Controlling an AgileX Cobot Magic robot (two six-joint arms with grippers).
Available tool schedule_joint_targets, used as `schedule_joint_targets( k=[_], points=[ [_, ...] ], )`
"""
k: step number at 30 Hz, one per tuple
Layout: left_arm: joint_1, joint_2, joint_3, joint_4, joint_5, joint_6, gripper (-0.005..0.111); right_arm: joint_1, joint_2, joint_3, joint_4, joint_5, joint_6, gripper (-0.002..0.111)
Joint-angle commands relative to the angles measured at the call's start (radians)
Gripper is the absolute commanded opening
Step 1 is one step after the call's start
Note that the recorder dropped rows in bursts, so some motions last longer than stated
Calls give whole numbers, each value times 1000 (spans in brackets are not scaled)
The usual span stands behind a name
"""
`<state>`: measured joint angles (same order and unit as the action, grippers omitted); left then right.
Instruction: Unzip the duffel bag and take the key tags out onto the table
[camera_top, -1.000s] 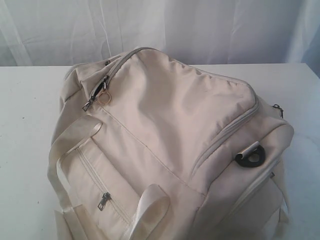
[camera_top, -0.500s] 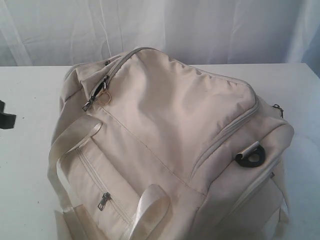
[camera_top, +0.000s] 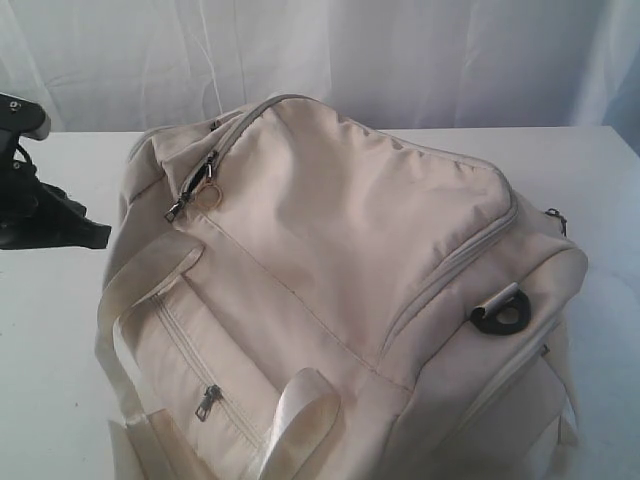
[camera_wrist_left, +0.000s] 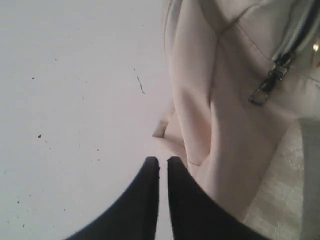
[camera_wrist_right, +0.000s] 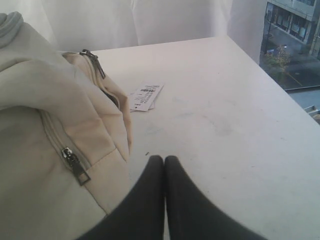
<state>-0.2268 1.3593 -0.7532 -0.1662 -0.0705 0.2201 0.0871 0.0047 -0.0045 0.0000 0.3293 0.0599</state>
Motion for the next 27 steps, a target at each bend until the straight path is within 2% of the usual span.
schedule_joint_targets(
  k=[1, 4, 7, 14, 21, 27],
  points=[
    [-6, 18, -5, -13, -55, -14, 48, -6, -5, 4, 0, -9, 5, 0],
    [-6, 26, -5, -13, -82, -45, 72, -6, -5, 4, 0, -9, 5, 0],
    [-6, 38, -5, -13, -92, -143, 82, -6, -5, 4, 0, -9, 5, 0],
    [-8, 99, -35, -10, -58, -214, 82, -6, -5, 4, 0, -9, 5, 0],
    [-67, 153, -185, -10, 120, -243, 82, -6, -5, 4, 0, -9, 5, 0],
    [-69, 240, -309, -10, 179, -243, 82, -6, -5, 4, 0, -9, 5, 0]
  ],
)
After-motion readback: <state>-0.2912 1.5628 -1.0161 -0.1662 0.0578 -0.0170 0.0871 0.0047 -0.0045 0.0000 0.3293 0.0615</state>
